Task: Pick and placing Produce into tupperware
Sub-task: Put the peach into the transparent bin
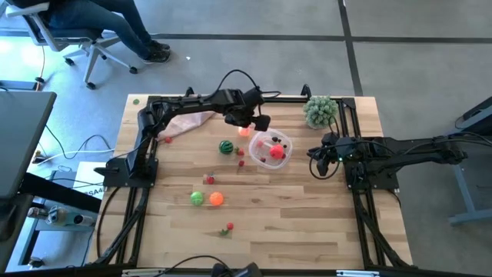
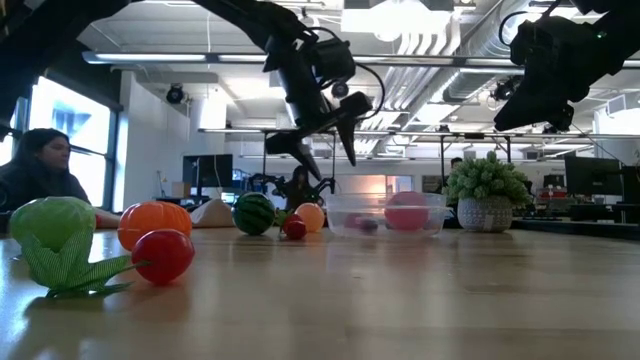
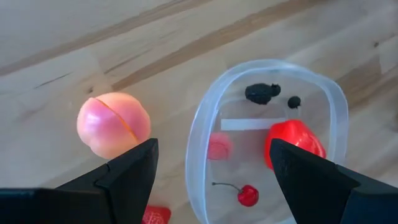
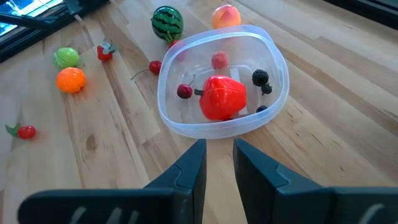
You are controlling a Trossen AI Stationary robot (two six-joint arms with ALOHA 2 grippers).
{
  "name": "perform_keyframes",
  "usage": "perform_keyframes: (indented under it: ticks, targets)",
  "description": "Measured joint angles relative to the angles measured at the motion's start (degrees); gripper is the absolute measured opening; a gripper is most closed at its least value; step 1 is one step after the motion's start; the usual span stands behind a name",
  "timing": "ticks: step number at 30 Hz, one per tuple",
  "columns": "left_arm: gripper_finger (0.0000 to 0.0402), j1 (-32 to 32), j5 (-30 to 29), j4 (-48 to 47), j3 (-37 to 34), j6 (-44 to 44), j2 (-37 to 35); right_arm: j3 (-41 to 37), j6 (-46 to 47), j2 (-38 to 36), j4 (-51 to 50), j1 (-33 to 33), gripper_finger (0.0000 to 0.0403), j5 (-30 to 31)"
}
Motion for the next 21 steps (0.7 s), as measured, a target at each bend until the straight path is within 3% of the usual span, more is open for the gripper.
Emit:
perform_keyframes:
  ticks: [8,13,21]
  targets:
    - [0.0299,0.04,-1.68,-1.24,-0.01,0.39,0.0,0.0,0.0,0.0,0.0,-0.02,0.0071,0.0]
    - [0.0299,0.04,-6.68,-3.09,0.04,-2.52,0.93,0.0,0.0,0.01,0.0,-0.02,0.0071,0.0]
    - [0.0298,0.56,-6.23,-2.68,0.02,-5.91,4.55,0.0,0.0,0.02,0.0,-0.01,0.0071,-0.02]
